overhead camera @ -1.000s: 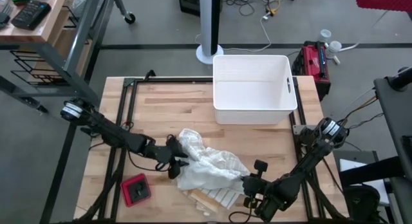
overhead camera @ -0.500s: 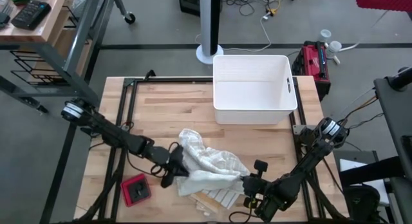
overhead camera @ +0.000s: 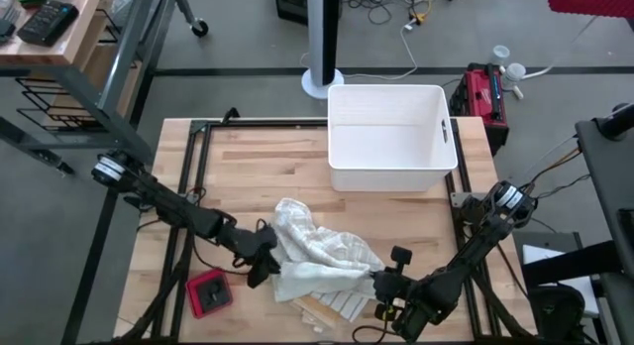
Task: Fold towel
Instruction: Fold the light brown kitchen towel
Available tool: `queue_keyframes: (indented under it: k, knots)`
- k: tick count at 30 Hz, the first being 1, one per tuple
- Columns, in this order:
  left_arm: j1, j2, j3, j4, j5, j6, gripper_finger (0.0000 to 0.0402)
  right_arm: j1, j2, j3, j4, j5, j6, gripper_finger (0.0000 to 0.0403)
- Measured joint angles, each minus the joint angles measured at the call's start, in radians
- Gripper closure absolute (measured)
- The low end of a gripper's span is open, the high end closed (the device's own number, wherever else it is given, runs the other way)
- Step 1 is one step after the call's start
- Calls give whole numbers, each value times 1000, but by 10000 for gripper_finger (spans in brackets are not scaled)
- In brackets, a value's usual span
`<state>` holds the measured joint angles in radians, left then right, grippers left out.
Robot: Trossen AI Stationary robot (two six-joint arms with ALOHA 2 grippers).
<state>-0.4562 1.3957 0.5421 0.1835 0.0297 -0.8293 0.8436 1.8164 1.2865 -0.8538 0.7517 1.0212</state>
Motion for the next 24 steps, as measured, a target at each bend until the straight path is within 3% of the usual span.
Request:
queue_keyframes:
  k: [5,15,24]
  knots:
    - [-34,-2,0,-23,148,-167,289,0,0,0,1,6,0,403]
    - [-36,33,0,9,15,-279,194,0,0,0,7,7,0,403]
    - [-43,133,0,418,79,-202,176,0,0,0,9,6,0,403]
